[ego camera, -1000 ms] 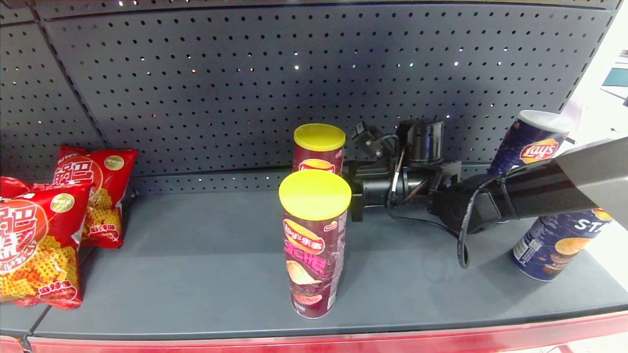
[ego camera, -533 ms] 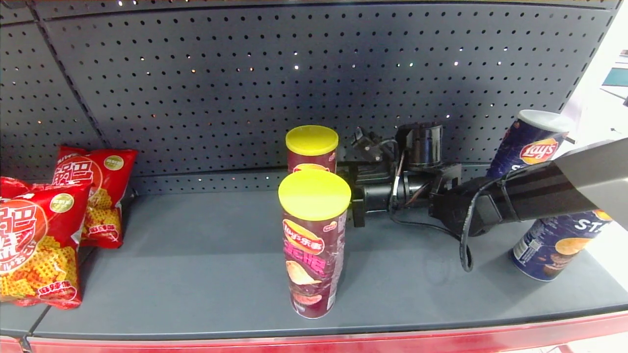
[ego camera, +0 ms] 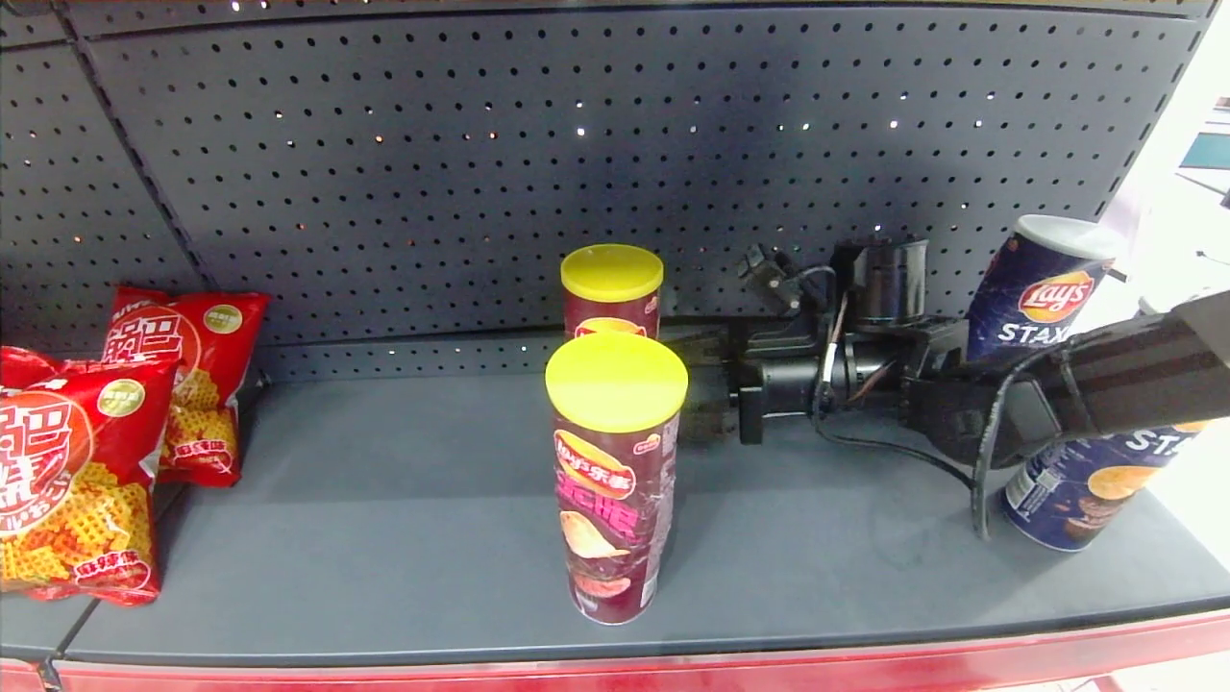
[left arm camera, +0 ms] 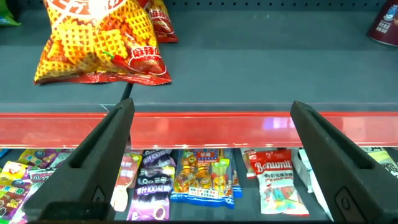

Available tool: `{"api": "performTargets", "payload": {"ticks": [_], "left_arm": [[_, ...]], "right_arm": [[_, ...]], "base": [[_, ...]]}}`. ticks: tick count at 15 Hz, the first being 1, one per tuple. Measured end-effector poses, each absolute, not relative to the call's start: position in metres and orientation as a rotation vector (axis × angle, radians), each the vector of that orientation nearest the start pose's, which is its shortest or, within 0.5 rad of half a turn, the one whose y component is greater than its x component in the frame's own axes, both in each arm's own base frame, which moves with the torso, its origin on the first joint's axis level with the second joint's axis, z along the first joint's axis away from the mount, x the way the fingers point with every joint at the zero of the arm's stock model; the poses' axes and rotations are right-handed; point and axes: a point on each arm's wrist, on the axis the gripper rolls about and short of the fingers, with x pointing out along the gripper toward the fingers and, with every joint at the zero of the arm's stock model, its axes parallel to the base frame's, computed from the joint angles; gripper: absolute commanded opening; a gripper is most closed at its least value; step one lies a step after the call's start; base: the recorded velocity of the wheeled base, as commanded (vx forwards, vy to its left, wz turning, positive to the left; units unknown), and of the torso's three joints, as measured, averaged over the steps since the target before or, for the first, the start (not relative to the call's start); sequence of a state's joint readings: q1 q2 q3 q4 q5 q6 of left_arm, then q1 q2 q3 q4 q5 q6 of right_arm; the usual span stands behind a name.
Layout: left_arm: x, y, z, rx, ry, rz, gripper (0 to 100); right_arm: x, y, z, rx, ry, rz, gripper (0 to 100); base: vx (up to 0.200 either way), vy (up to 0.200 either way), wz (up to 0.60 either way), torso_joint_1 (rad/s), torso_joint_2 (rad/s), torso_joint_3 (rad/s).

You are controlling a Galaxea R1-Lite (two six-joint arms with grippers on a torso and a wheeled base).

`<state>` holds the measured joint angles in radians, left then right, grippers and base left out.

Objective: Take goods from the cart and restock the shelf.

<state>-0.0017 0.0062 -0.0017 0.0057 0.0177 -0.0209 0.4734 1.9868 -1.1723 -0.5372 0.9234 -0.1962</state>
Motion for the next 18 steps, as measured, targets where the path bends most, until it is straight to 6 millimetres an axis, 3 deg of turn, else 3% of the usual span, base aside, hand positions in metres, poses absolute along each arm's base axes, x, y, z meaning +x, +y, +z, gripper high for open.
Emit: {"api": "performTargets", "payload": {"ticks": [3, 9, 18], "left_arm": [[-0.022, 0.0, 0.076, -0.021, 0.01, 0.016, 100], [-0.022, 0.0, 0.075, -0.021, 0.01, 0.016, 100], [-0.022, 0.0, 0.076, -0.021, 0.01, 0.016, 100]], "right_arm": [[0.321, 0.167, 0.175, -0.086, 0.179, 1.376, 100], [0.28, 0.145, 0.182, -0.077, 0.197, 1.385, 100], [0.237, 0.164, 0.187, -0.105, 0.195, 1.445, 100]], "base": [[0.0, 0.0, 0.0, 0.0, 0.0, 0.0], [0.0, 0.0, 0.0, 0.0, 0.0, 0.0], [0.0, 0.0, 0.0, 0.0, 0.0, 0.0]]}}
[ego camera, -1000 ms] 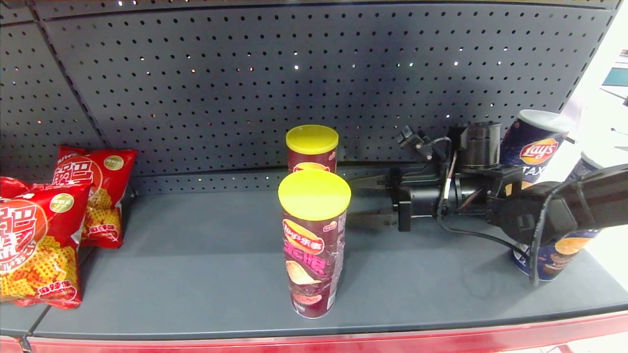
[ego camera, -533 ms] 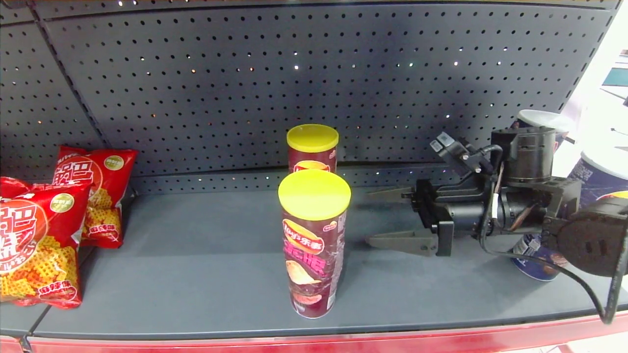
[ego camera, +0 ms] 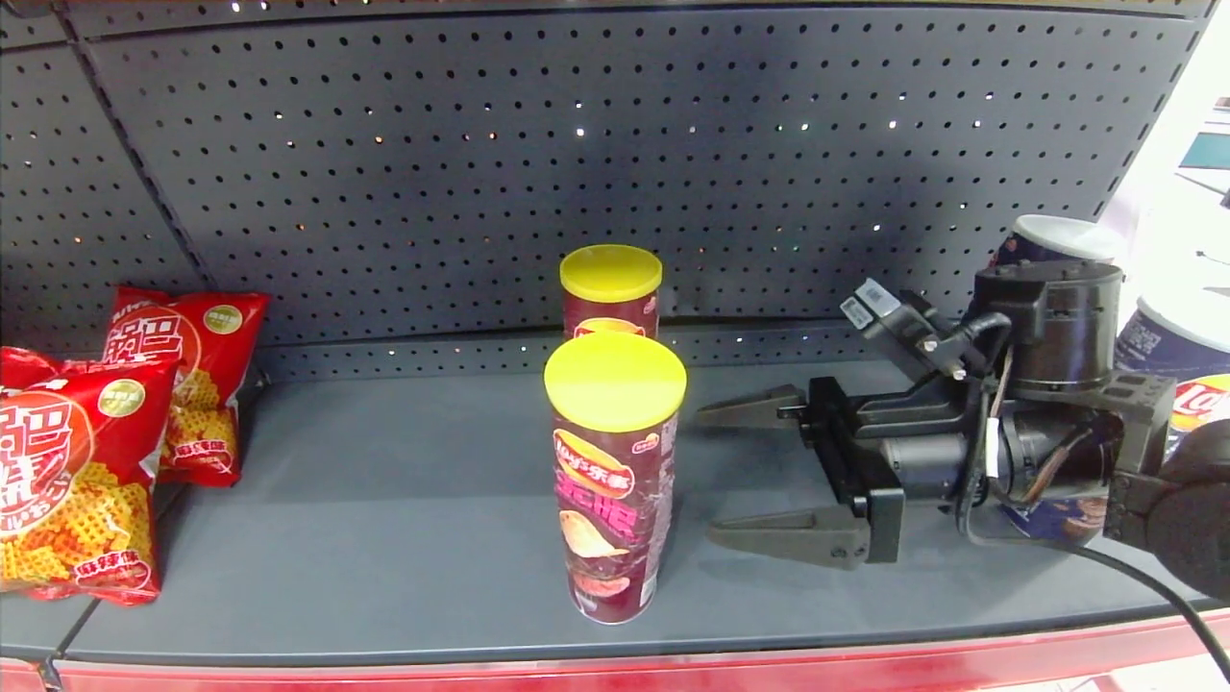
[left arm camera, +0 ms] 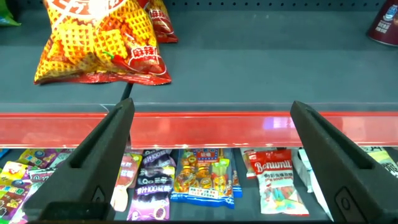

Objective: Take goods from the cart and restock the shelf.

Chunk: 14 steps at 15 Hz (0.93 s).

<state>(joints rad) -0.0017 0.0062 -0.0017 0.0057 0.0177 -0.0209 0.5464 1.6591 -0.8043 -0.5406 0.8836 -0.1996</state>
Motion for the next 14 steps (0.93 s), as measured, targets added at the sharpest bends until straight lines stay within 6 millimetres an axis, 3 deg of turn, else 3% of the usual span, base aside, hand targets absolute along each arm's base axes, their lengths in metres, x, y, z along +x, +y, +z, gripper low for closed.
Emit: {"api": "performTargets", "payload": {"ticks": [14], "left_arm": [[-0.022, 0.0, 0.076, -0.021, 0.01, 0.016, 100]], "right_arm": [[0.225, 0.199, 0.181, -0.145, 0.238, 1.372, 100]], "base": [[0.0, 0.0, 0.0, 0.0, 0.0, 0.0]]}}
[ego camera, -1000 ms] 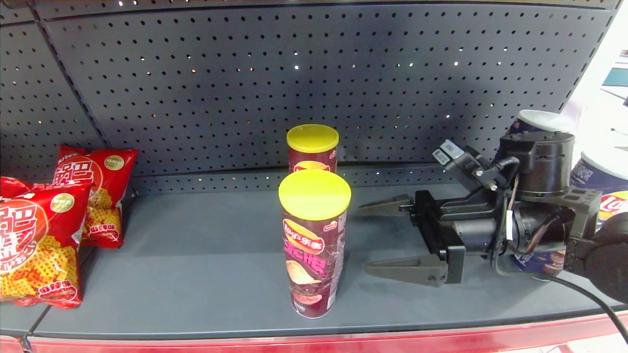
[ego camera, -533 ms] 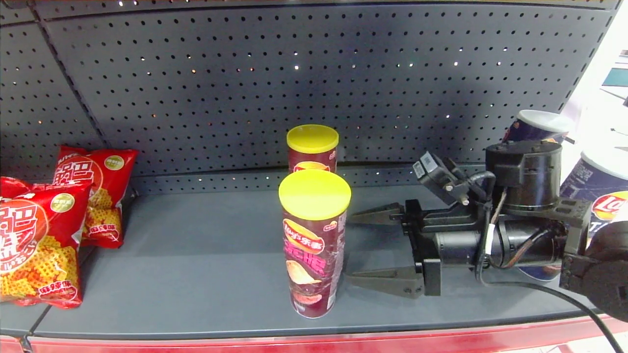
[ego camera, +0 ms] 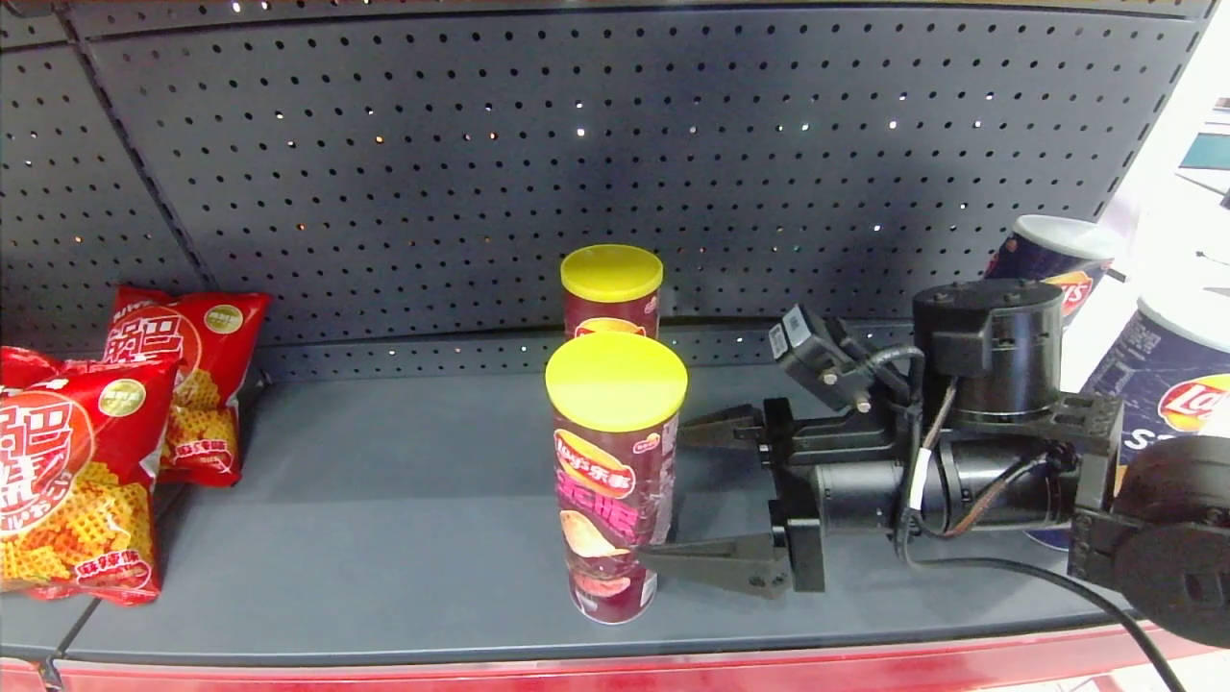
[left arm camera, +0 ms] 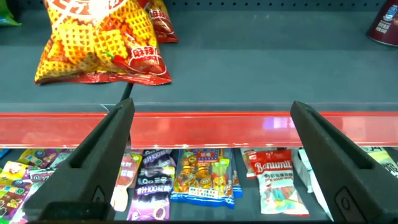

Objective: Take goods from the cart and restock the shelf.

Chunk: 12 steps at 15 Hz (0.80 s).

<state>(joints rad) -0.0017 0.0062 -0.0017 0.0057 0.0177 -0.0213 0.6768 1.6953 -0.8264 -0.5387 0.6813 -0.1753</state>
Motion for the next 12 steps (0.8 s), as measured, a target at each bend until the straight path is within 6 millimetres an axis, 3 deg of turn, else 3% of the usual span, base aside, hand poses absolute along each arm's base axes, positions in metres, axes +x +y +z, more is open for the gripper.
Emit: {"api": "performTargets", "payload": {"ticks": [12], "left_arm": [[-0.022, 0.0, 0.076, -0.021, 0.01, 0.016, 100]], "right_arm": [[0.227, 0.211, 0.176, -0.134, 0.269, 1.374, 100]], "base": [[0.0, 0.0, 0.0, 0.0, 0.0, 0.0]]}}
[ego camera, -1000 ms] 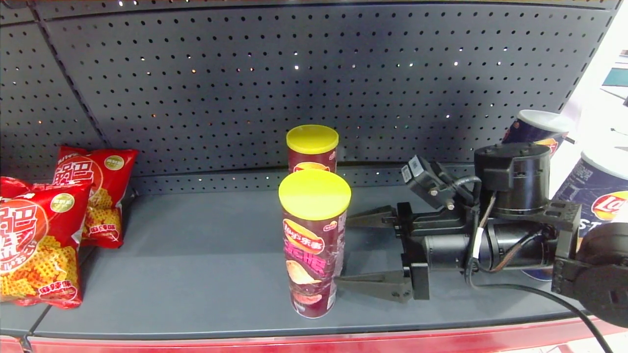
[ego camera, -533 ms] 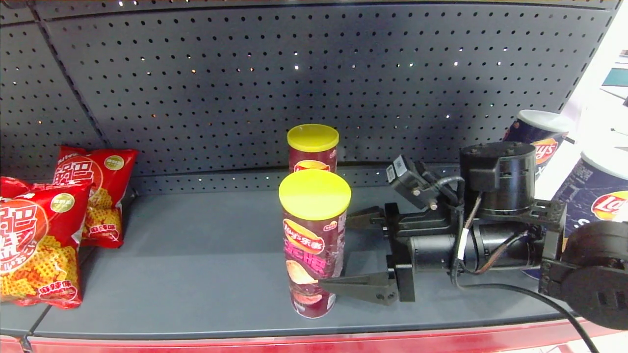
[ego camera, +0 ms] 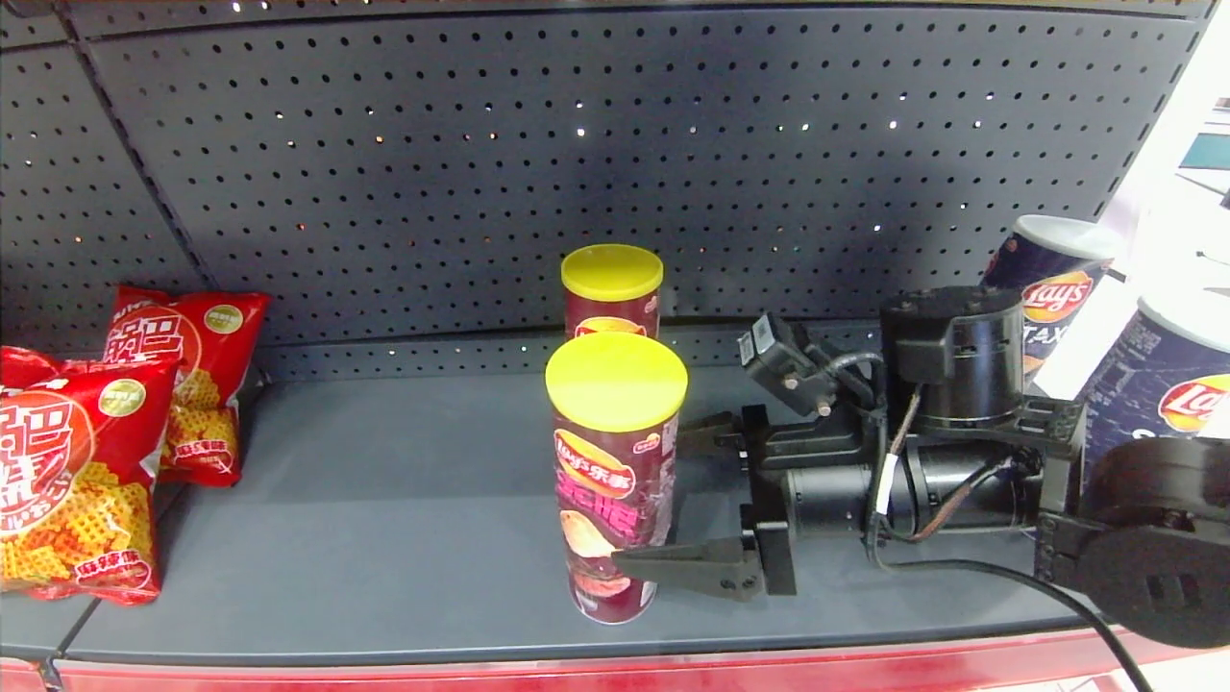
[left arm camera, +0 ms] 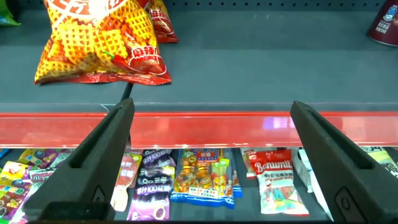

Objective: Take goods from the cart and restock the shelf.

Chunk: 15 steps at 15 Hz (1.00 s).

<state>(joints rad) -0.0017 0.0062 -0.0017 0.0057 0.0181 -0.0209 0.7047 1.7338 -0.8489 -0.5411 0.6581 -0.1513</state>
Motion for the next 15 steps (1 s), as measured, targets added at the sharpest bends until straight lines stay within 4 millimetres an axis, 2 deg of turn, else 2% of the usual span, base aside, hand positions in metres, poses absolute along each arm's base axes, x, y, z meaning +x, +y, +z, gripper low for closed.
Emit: {"api": "performTargets", "payload": {"ticks": [5, 15], "left_arm": [[-0.022, 0.0, 0.075, -0.021, 0.01, 0.016, 100], [-0.022, 0.0, 0.076, -0.021, 0.01, 0.016, 100]], "right_arm": [[0.233, 0.211, 0.171, -0.13, 0.271, 1.36, 100], [0.236, 0.196, 0.168, -0.123, 0.29, 1.317, 100]], "base": [[0.0, 0.0, 0.0, 0.0, 0.0, 0.0], [0.0, 0.0, 0.0, 0.0, 0.0, 0.0]]}}
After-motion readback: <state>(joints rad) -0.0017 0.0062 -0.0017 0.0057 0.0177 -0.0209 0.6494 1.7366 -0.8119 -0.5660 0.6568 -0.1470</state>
